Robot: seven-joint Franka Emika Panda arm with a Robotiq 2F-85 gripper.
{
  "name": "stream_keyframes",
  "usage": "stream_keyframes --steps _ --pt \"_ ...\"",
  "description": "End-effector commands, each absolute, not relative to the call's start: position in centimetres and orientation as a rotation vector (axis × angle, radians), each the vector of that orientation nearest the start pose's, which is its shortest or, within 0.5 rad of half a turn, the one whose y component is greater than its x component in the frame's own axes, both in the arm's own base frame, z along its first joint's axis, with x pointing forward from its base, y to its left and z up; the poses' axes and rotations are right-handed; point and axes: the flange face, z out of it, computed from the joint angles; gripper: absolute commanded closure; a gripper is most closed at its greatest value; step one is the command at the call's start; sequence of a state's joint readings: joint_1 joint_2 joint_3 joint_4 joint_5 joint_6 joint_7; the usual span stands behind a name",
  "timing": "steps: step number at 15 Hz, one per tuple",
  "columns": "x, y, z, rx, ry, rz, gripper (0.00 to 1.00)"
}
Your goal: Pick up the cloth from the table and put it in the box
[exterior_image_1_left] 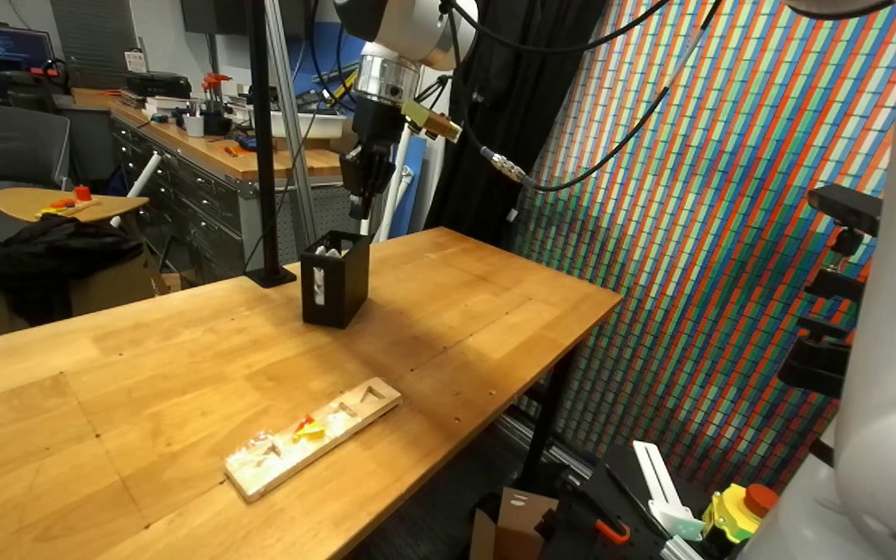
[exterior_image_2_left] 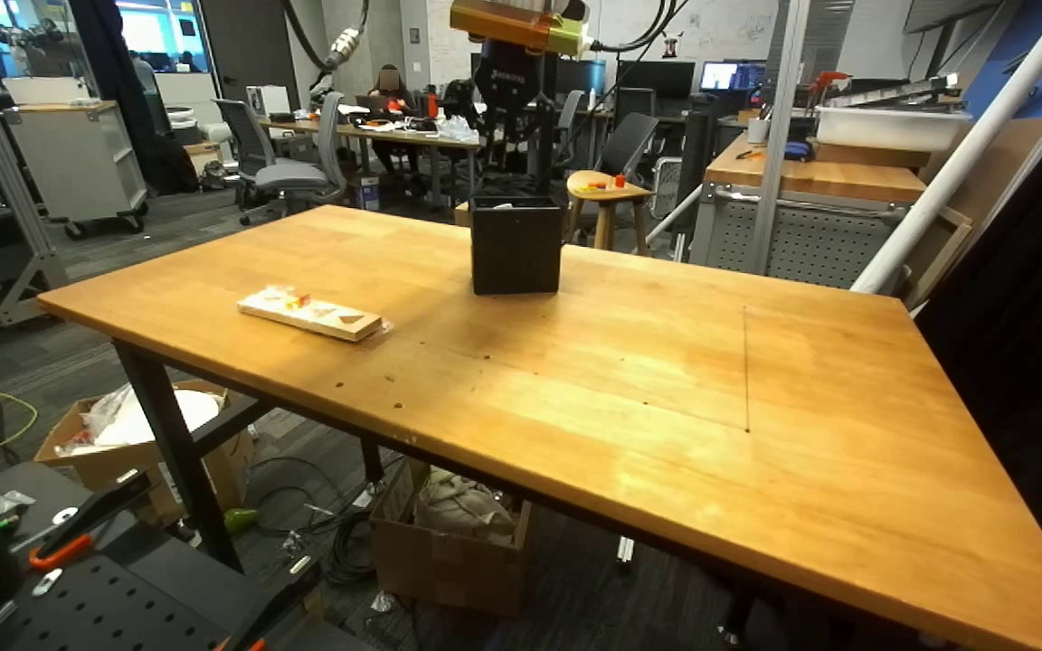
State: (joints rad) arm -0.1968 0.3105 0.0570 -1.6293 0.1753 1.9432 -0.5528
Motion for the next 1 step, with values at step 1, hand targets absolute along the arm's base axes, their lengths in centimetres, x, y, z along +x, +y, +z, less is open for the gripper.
stream_keyframes --steps 1 --pt "64.67 -8.29 44.26 -2.927 -0.512 -0.096 0.82"
